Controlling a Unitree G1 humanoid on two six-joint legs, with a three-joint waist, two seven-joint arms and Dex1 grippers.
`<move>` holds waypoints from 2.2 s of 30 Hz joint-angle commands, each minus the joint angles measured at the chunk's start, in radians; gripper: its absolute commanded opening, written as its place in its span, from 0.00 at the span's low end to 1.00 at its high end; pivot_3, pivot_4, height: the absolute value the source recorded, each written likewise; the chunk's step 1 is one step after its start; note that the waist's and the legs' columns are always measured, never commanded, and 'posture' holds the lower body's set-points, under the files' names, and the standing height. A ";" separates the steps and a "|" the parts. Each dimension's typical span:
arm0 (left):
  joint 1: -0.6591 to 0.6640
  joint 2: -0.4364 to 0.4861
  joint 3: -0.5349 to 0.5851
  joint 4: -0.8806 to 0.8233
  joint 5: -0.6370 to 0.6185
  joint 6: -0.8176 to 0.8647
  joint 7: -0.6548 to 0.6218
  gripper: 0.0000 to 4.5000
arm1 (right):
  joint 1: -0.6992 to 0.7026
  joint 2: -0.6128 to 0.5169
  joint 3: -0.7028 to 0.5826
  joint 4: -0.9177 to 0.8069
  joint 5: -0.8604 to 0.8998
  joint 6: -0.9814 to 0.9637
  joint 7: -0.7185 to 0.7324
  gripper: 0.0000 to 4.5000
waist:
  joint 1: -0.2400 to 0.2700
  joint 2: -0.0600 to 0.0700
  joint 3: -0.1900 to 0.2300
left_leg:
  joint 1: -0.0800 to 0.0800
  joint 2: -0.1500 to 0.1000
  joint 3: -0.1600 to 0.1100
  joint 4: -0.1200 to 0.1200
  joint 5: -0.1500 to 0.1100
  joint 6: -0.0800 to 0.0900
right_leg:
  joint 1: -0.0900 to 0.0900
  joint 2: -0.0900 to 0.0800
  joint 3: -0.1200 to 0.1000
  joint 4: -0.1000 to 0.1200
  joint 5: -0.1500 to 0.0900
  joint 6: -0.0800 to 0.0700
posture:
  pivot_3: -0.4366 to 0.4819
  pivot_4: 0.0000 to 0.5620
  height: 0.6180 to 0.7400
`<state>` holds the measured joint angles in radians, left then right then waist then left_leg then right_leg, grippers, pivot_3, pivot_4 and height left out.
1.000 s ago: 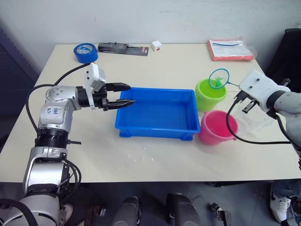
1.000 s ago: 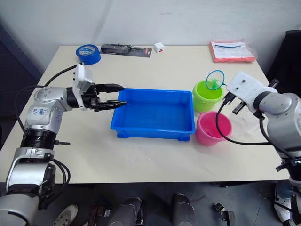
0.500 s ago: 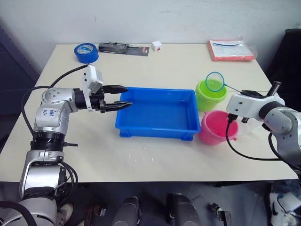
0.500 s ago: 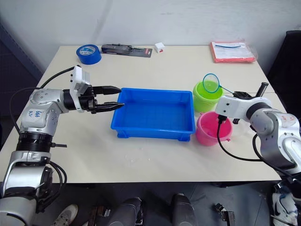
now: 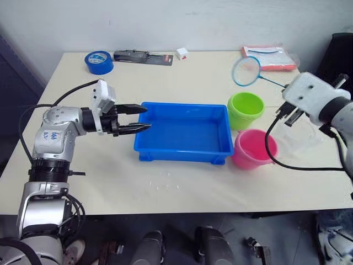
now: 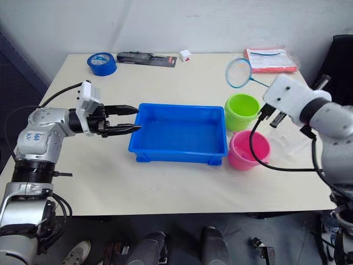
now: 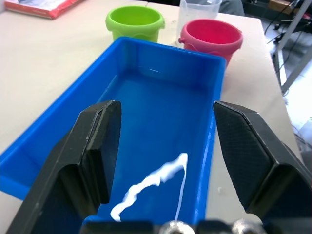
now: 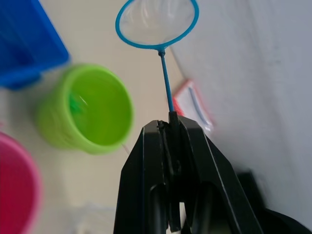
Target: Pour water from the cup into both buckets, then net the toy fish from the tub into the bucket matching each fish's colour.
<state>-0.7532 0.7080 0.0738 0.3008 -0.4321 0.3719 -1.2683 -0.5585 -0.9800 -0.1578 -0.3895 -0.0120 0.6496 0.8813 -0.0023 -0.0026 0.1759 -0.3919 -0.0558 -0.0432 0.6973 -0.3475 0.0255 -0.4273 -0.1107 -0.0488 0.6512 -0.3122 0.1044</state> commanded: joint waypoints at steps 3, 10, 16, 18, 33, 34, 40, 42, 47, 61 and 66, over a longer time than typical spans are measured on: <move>0.086 0.137 0.047 -0.164 -0.098 0.124 -0.115 0.73 | -0.023 -0.029 -0.054 -0.031 0.426 0.211 0.331 0.18 | -0.001 0.000 0.000 | 0.000 0.000 0.000 -0.001 0.000 0.000 | 0.002 -0.001 0.000 -0.003 0.000 0.000 | 0.48 0.27 0.98; 0.183 0.184 0.024 -0.337 -0.154 0.221 -0.143 0.73 | 0.032 0.057 0.126 -0.027 0.458 0.112 0.330 0.18 | 0.014 0.000 0.000 | 0.001 0.000 -0.004 0.000 0.000 0.000 | 0.006 -0.002 0.000 -0.006 0.000 0.000 | 0.48 0.27 0.98; 0.282 0.107 -0.070 -0.467 -0.088 0.188 -0.034 0.73 | 0.142 0.153 0.349 0.011 0.362 -0.095 0.347 0.18 | 0.014 0.000 0.000 | 0.002 0.000 -0.003 0.000 0.000 0.000 | 0.005 -0.002 0.000 -0.006 0.000 0.000 | 0.48 0.27 0.98; 0.298 0.099 -0.106 -0.483 -0.065 0.183 -0.023 0.73 | 0.151 0.172 0.384 0.039 0.337 -0.132 0.340 0.18 | 0.014 0.000 0.000 | 0.001 -0.001 -0.003 0.000 0.000 0.000 | 0.006 -0.002 0.000 -0.006 0.000 0.000 | 0.48 0.27 0.98; 0.319 0.096 -0.263 -0.445 0.084 0.085 -0.022 0.73 | 0.092 0.376 0.552 0.308 0.114 -0.294 0.209 0.18 | 0.012 0.000 0.000 | 0.003 -0.001 -0.004 0.000 0.000 0.000 | 0.006 0.000 0.000 -0.006 0.000 0.000 | 0.48 0.27 0.98; 0.319 0.090 -0.272 -0.435 0.099 0.070 -0.018 0.73 | 0.085 0.386 0.557 0.329 0.102 -0.305 0.205 0.18 | 0.011 0.000 0.000 | 0.003 -0.001 -0.004 0.000 0.000 0.000 | 0.007 0.000 0.000 -0.006 0.000 0.000 | 0.48 0.27 0.98; 0.337 0.083 -0.272 -0.432 0.107 0.056 -0.014 0.73 | 0.076 0.393 0.562 0.365 0.079 -0.322 0.221 0.44 | 0.005 0.000 0.000 | 0.003 -0.001 -0.004 0.000 0.000 0.000 | 0.006 0.000 0.000 -0.006 0.000 0.000 | 0.48 0.27 0.98; 0.341 0.084 -0.268 -0.434 0.106 0.056 -0.015 0.73 | 0.083 0.378 0.564 0.350 0.076 -0.324 0.239 0.59 | 0.004 0.000 0.000 | 0.003 -0.001 -0.004 0.000 0.000 0.000 | 0.007 0.000 0.000 -0.006 0.000 0.000 | 0.48 0.27 0.98; 0.379 0.086 -0.219 -0.450 0.083 0.071 0.017 0.73 | 0.110 0.305 0.509 0.267 0.109 -0.278 0.270 0.70 | 0.004 0.000 0.000 | 0.003 -0.001 -0.004 0.000 0.000 0.000 | 0.007 0.000 0.000 -0.006 0.000 0.000 | 0.48 0.27 0.98; 0.963 -0.055 0.159 -0.668 -0.013 0.157 0.391 0.73 | 0.574 0.077 0.031 -0.126 0.355 -0.028 0.204 0.70 | 0.030 0.001 0.000 | 0.011 0.001 -0.004 -0.006 0.000 0.000 | 0.018 -0.002 0.001 -0.022 0.000 0.000 | 0.48 0.27 0.98; 0.980 -0.069 0.162 -0.689 -0.030 0.157 0.414 0.73 | 0.644 0.057 0.026 -0.121 0.350 -0.053 0.198 0.70 | 0.030 0.001 0.000 | 0.025 0.001 -0.005 -0.013 0.000 0.001 | 0.033 -0.002 0.001 -0.029 0.000 0.000 | 0.48 0.27 0.98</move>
<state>0.2262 0.6415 0.2207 -0.3509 -0.4391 0.5367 -0.8572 0.0811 -0.9071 -0.1133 -0.5025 0.3335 0.6129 1.0829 0.0275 -0.0017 0.1756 -0.3665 -0.0551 -0.0480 0.6842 -0.3476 0.0264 -0.3947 -0.1125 -0.0478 0.6218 -0.3121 0.1044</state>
